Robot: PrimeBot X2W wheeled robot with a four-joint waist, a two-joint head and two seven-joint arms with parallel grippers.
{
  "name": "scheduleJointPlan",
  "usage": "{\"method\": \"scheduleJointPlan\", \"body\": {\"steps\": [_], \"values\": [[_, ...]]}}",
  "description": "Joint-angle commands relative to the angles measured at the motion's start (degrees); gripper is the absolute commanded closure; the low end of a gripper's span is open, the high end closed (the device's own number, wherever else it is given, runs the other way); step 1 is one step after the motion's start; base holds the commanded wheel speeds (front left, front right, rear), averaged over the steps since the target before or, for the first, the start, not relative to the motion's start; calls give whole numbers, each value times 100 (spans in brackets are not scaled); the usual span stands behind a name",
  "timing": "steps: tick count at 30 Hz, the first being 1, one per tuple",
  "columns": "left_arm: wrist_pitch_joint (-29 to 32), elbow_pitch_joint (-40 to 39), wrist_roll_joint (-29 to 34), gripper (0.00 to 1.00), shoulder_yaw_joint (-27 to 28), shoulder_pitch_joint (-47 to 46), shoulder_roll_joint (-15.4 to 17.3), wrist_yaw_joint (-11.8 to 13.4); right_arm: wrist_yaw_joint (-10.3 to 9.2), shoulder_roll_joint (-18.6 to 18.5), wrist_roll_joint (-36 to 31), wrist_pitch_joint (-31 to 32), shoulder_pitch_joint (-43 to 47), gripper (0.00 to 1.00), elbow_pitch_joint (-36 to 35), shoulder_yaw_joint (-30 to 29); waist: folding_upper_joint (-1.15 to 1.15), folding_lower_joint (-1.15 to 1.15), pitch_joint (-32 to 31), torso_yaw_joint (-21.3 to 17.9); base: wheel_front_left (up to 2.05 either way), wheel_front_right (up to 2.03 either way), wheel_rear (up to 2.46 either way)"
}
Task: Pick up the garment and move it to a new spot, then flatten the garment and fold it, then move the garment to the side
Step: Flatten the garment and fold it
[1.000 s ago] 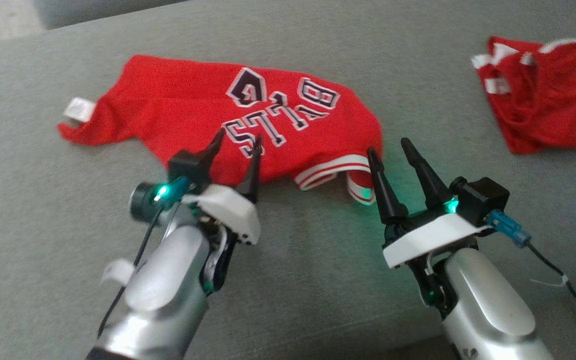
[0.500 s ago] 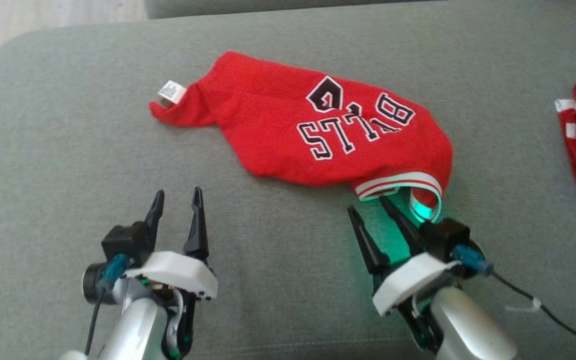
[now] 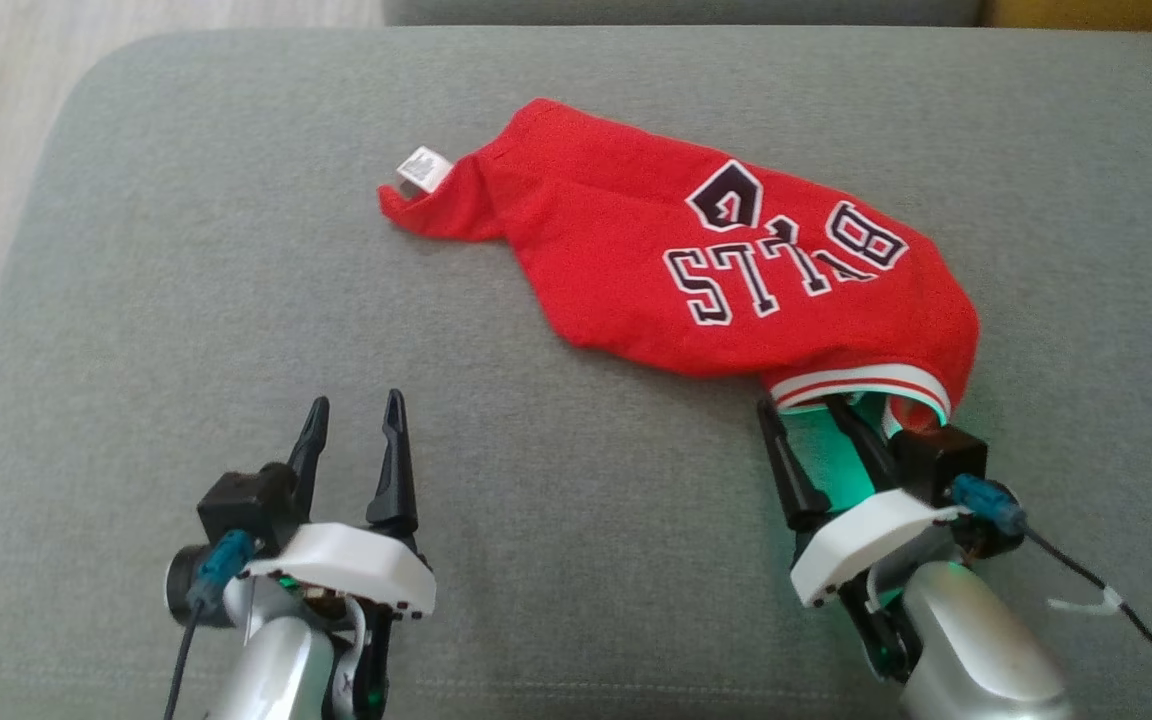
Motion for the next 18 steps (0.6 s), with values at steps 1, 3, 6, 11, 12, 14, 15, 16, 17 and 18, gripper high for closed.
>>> {"method": "scheduleJointPlan", "body": {"steps": [1, 3, 6, 11, 12, 14, 15, 16, 17, 18], "values": [[-33, -181, -30, 0, 151, -57, 34, -1, 37, 66, -54, -79, -171, 0, -102, 35, 0, 0, 16, 85, 0, 0, 0], [-33, -167, -35, 0, 160, -45, 34, 2, 37, 66, -120, -79, -208, 2, -63, -6, 0, 0, 33, 137, 0, 0, 0], [-33, -182, -99, 0, 251, -44, 34, 63, 37, 66, -58, -79, -271, 100, 21, 137, 0, 0, 66, 187, 0, 0, 0], [-33, -146, -66, 0, 354, 50, 34, 16, 37, 66, 368, -79, -378, 100, -327, 961, 0, 0, -61, 185, 0, 0, 0], [-33, -128, -58, 0, 376, 90, 34, 7, 37, 66, 487, -79, -420, 100, -470, 1183, 0, 0, -111, 169, 0, 0, 0], [-33, -90, -58, 0, 378, 169, 34, -16, 37, 66, 752, -79, -561, 100, -806, 1568, 0, 0, -205, 142, 0, 0, 0], [-33, -78, -71, 0, 361, 195, 34, -24, 37, 66, 903, -79, -663, 100, -1012, 1759, 0, 0, -251, 137, 0, 0, 0], [-33, -68, -91, 0, 336, 214, 34, -33, 37, 66, 1024, -79, -789, 100, -1201, 1922, 0, 0, -297, 134, 0, 0, 0], [-33, -57, -120, 0, 304, 228, 34, -37, 37, 66, 1132, -79, -944, 100, -1389, 2081, 0, 0, -341, 140, 0, 0, 0], [-33, -44, -143, 0, 265, 237, 34, -37, 37, 66, 1231, -79, -1116, 100, -1564, 2187, 0, 0, -381, 155, 0, 0, 0]]}}
